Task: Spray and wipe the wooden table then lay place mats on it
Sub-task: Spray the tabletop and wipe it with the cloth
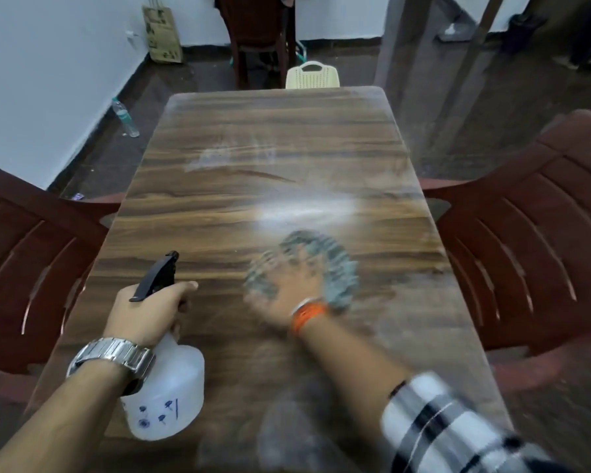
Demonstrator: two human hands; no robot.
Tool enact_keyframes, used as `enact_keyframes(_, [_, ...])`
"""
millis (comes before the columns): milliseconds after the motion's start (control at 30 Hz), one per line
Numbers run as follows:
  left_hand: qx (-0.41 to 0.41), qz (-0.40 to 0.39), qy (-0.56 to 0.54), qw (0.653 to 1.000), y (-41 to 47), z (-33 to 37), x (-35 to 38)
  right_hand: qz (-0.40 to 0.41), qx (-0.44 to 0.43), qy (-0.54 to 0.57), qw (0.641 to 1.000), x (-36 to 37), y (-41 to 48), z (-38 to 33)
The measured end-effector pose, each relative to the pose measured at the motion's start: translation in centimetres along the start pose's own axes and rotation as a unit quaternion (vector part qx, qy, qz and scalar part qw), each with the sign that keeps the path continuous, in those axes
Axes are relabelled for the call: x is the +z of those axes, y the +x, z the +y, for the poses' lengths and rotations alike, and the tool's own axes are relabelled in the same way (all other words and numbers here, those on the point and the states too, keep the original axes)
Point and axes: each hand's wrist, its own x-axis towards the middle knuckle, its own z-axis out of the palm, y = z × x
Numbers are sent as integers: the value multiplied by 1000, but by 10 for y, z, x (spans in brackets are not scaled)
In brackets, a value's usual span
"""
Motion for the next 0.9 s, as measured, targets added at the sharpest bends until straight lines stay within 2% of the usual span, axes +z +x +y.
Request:
enact_keyframes(67, [6, -14, 2, 1000, -17, 1, 9, -40, -188, -24, 981, 42, -70, -82])
enact_keyframes(100, [4, -17, 3, 1000, -24, 2, 13, -37, -249, 6, 968, 62, -98, -101])
enact_keyframes(133, [2, -19, -3, 1000, -32, 3, 16, -43, -300, 18, 953, 67, -121, -99])
enact_keyframes(200, [0, -31, 0, 1000, -48, 4, 16, 16, -330, 32, 943, 67, -133, -53])
enact_keyframes(233, [3, -37, 0, 999, -56, 3, 15, 54, -301, 29, 952, 61, -131, -21])
enact_keyframes(267, [0, -42, -1, 999, -64, 3, 13, 81, -232, 42, 969, 53, -124, 17])
enact_keyframes(333, [0, -47, 6, 999, -78, -4, 7, 93, -19, 44, 995, 34, -109, 103])
enact_keyframes(400, [-2, -43, 10, 999, -90, -14, -1, 64, 135, 28, 988, 20, -111, 163])
enact_keyframes(500, [-15, -50, 9, 999, -110, -28, -9, 50, 206, 71, 975, 17, -120, 157])
enact_keyframes(567, [-17, -43, 11, 999, -125, -39, -11, 38, 148, 71, 986, 29, -133, 106])
enact_keyframes(633, [-20, -44, 19, 999, -139, -48, -9, 59, -14, 24, 998, 55, -168, 41])
enact_keyframes(700, [-28, -51, 30, 998, -150, -57, -6, 38, -183, -8, 982, 81, -222, -26])
enact_keyframes(767, [-38, -57, 34, 997, -163, -65, -3, -23, -305, -12, 952, 101, -267, -60])
enact_keyframes(833, [-44, -70, 25, 996, -177, -71, -1, -36, -348, 8, 937, 106, -290, -47])
enact_keyframes(900, [-43, -92, 26, 995, -190, -76, -2, 12, -309, 18, 951, 101, -296, -1])
